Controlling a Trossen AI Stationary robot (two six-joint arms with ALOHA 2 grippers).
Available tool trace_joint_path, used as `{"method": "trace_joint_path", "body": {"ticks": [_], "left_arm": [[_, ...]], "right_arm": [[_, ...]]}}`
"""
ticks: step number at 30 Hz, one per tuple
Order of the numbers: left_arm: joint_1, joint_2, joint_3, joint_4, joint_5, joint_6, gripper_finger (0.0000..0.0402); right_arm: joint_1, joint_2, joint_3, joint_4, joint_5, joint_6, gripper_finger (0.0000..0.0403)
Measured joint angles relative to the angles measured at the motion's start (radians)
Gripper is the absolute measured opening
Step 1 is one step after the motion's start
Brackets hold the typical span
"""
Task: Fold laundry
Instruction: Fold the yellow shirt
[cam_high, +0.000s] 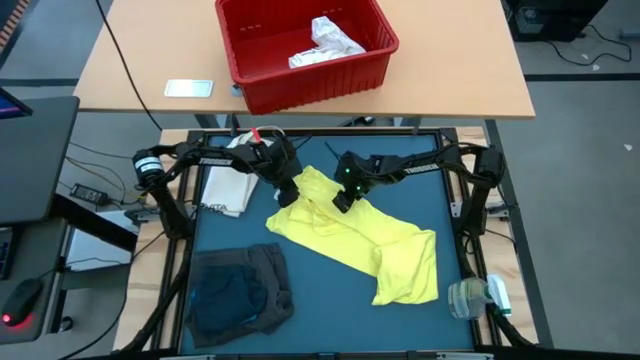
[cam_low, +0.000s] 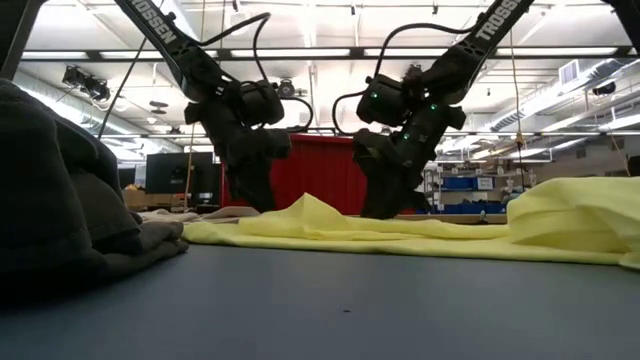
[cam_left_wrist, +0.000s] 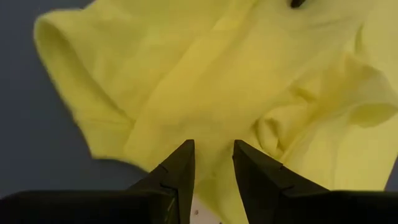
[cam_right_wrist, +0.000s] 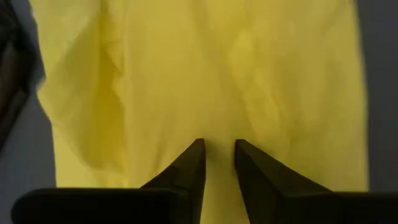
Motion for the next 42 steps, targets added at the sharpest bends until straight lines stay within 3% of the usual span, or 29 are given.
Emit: {"method": "trace_joint_path", "body": {"ticks": [3,8,17,21,24,29,34,37,42], "left_arm": [[-0.001,0.0,0.0,0.006,0.0,0.007,0.0091],[-0.001,0.0,0.0,0.018,-0.001,-0.007,0.001],[-0.018,-0.117,0.017,0.008,-0.003,-0.041,0.0002],[-0.039,-0.202,0.017,-0.003,0.001,-0.054,0.0001],[-0.066,-0.231,0.017,-0.004,0.014,-0.076,0.0001],[-0.117,-0.224,0.017,-0.032,0.031,-0.092,0.0001],[-0.151,-0.213,0.016,-0.041,0.002,-0.146,0.0001],[-0.165,-0.213,0.016,-0.041,-0.005,-0.154,0.0],[-0.18,-0.213,0.016,-0.051,-0.012,-0.172,0.0]], "right_arm": [[0.01,0.021,0.0,0.001,0.048,0.0,0.008],[0.02,-0.002,0.0,-0.018,0.064,-0.046,0.0011],[0.052,-0.208,0.0,-0.139,0.149,-0.024,0.0005],[0.094,-0.266,0.0,-0.174,0.109,-0.029,0.0004],[0.146,-0.254,0.0,-0.159,0.073,-0.031,0.0003],[0.238,-0.13,0.0,-0.066,0.068,-0.039,0.0006],[0.265,-0.044,-0.001,-0.061,0.085,0.086,0.0037],[0.252,-0.057,-0.001,-0.109,0.174,0.101,0.0041],[0.172,-0.142,-0.001,-0.217,0.314,0.084,0.0007]]}}
